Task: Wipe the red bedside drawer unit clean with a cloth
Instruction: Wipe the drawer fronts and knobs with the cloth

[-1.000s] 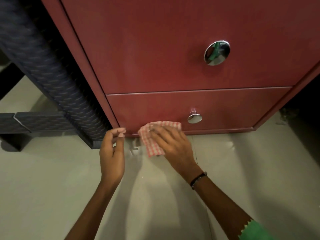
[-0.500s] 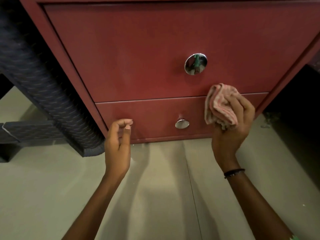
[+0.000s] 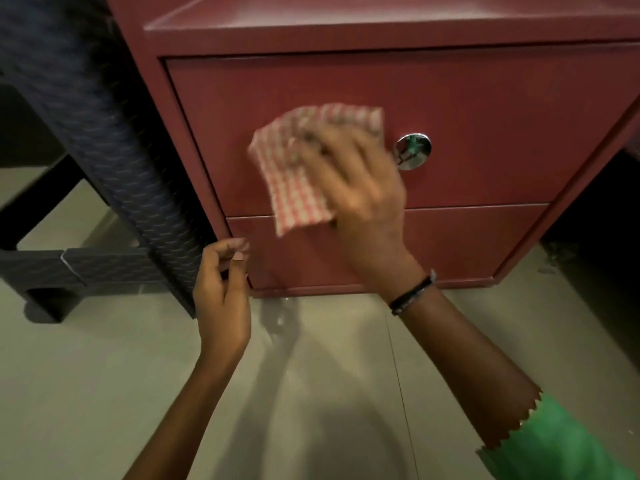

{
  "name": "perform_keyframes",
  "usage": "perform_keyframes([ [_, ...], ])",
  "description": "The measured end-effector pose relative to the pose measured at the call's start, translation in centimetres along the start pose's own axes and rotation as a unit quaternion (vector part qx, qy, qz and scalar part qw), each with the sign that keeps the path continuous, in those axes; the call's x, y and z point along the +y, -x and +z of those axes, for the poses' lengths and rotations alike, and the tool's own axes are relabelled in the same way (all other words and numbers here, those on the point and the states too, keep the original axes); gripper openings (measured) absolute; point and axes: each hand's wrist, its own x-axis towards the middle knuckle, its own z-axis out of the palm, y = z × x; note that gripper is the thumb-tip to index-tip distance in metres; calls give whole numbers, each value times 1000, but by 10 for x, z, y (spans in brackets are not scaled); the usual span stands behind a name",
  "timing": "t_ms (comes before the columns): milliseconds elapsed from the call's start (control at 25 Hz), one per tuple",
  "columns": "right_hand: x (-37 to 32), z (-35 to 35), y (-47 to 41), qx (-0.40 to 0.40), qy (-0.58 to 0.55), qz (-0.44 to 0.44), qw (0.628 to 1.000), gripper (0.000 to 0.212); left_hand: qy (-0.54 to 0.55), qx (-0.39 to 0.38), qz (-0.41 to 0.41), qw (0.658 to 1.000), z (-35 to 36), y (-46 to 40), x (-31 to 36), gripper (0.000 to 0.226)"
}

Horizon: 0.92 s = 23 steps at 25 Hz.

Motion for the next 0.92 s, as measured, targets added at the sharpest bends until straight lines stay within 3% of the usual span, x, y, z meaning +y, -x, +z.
perform_keyframes([
  [80, 9, -7, -20, 66, 8, 94, 993, 18, 8, 3, 8, 1000, -4, -5, 9, 15],
  [120, 7, -6, -21, 64, 2, 100, 993, 18, 13, 7, 13, 1000, -3, -7, 14, 16],
  [240, -18, 5, -7, -90, -10, -86, 992, 19, 18, 18, 39, 999, 5, -11, 28, 16],
  [320, -18, 4, -19, -137, -13, -140, 981, 20, 20, 17, 49, 998, 11, -16, 37, 14],
  [480, 26, -34, -43, -33, 29, -40, 998, 15, 30, 9, 66, 997, 13, -21, 54, 15],
  [720, 89, -121, -4, -49, 28, 185, 981, 24, 5, -17, 135, 991, 11, -30, 94, 18],
  [840, 101, -152, -55, 20, 68, 182, 981, 32, -33, -29, 214, 976, 12, -49, 139, 17],
  [920, 113, -156, -99, -45, 90, 181, 978, 36, -78, -33, 286, 955, 11, -67, 180, 18],
])
